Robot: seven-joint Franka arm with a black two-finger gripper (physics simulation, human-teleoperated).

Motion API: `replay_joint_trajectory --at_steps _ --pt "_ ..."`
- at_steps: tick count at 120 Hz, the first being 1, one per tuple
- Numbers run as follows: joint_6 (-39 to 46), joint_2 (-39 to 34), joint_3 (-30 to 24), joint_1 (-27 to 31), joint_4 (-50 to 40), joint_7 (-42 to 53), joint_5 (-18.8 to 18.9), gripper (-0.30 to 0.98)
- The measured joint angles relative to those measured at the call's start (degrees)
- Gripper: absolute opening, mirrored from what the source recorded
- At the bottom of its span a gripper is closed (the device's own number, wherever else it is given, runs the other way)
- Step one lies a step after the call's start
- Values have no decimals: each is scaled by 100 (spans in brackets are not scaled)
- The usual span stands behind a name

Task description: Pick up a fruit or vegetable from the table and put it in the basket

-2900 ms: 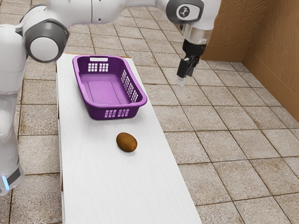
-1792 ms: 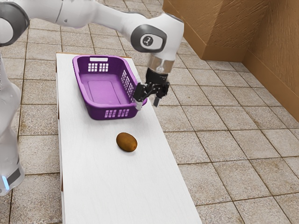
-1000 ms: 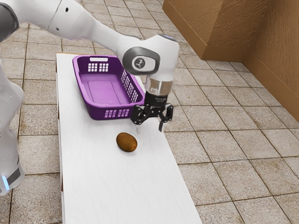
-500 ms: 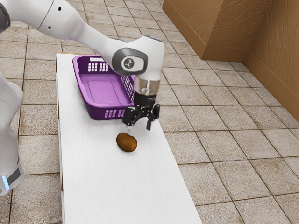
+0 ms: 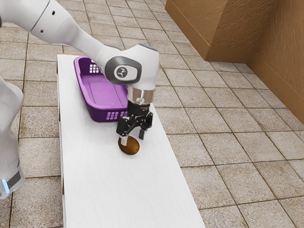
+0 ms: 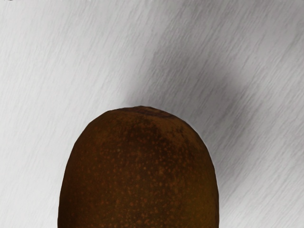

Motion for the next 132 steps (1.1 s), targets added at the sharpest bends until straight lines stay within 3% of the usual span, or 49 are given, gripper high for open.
replay_joint_trajectory --at_steps 78,109,132 --pt "310 535 -10 14 -2 -274 -54 64" --pt "237 468 0 16 5 -212 -143 26" --pt "176 445 5 15 17 -189 -155 12"
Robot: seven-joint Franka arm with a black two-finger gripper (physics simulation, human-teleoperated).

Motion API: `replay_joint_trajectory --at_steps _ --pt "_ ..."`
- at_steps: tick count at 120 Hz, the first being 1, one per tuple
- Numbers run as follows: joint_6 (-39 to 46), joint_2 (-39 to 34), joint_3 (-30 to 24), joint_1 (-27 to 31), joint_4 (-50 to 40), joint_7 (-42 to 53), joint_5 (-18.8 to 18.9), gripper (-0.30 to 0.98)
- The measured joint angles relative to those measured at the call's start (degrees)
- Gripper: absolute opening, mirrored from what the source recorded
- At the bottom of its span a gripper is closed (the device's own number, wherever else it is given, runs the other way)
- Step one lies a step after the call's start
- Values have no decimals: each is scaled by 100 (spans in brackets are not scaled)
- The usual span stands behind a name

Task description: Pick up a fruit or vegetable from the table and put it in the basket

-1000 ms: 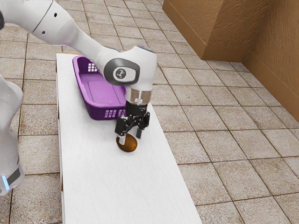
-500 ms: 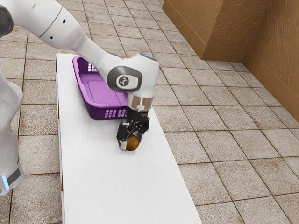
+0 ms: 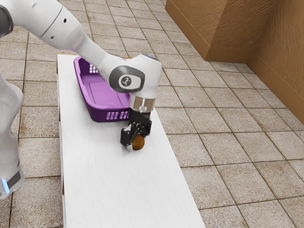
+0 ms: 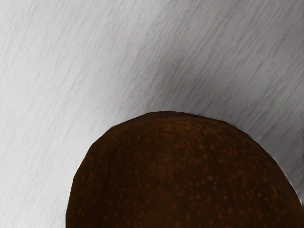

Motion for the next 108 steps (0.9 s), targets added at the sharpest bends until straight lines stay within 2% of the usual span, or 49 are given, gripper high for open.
replay_joint_trajectory --at_steps 15,24,32,42,64,79,108 --pt "12 25 -8 -20 109 -12 67 18" --pt "35 54 -111 -40 268 -33 120 18" --pt "47 118 -229 -60 553 -51 235 10" --pt "10 108 -289 -67 847 -70 380 14" --pt "-299 -764 -288 85 1052 -111 813 14" --pt "-722 -1292 -221 940 1071 -98 1005 3" --pt "-1399 -1492 -90 2057 1050 21 1058 1"
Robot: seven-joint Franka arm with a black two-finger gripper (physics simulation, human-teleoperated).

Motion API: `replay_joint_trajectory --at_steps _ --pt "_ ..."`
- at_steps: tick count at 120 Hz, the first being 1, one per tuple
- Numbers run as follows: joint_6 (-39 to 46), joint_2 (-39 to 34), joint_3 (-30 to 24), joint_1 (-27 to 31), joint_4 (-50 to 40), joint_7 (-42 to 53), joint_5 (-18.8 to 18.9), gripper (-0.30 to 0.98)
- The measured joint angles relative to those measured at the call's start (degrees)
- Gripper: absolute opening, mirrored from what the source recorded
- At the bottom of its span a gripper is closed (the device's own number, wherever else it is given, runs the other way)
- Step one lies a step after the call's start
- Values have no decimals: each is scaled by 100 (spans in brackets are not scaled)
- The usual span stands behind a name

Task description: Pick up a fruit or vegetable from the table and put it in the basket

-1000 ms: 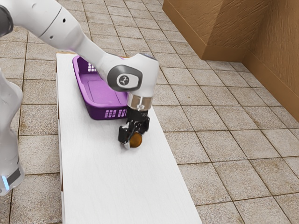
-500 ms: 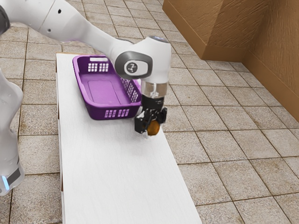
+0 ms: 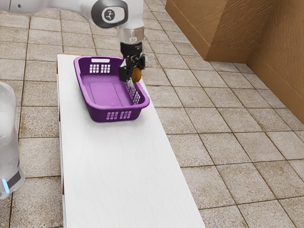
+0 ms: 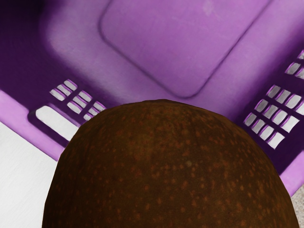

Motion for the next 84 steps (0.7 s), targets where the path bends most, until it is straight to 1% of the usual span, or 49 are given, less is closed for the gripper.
replay_joint_trajectory --at_steps 16,29,58,60,68,75,84 --pt "-305 -264 21 458 -146 45 2 1" --pt "-475 -470 24 715 -328 72 2 0" --pt "-644 -106 102 992 -346 179 -10 0" --pt "-650 -101 102 996 -344 185 -11 1" --pt "-657 -94 104 1002 -343 209 -46 14" --pt "-654 -104 103 1003 -343 226 -61 19" --pt "-649 -114 102 1004 -338 245 -61 38"
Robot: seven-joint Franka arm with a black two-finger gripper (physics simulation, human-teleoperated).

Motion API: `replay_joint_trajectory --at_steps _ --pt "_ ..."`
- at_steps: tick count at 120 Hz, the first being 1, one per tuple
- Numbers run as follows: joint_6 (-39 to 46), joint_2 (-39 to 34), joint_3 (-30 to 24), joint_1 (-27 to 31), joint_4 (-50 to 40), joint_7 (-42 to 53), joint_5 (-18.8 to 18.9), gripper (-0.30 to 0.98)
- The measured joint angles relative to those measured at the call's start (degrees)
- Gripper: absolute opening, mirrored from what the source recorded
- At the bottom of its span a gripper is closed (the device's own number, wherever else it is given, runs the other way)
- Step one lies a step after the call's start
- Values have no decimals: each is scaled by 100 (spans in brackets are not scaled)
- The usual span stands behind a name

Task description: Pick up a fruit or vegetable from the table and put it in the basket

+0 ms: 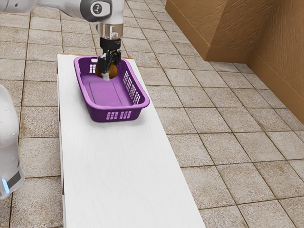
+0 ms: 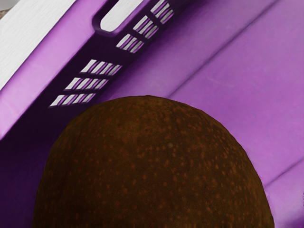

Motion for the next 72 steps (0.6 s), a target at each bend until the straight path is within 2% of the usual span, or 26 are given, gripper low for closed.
replay_joint_trajectory --at_steps 11,25,34,49,72 --pt "5 -14 0 0 2 19 11 53" --pt "14 -17 -5 -19 21 41 21 62" --pt "31 9 -40 -136 65 55 53 65" --pt "216 349 -98 -1046 458 70 58 67" --pt "383 872 -937 -1527 1218 76 46 68"
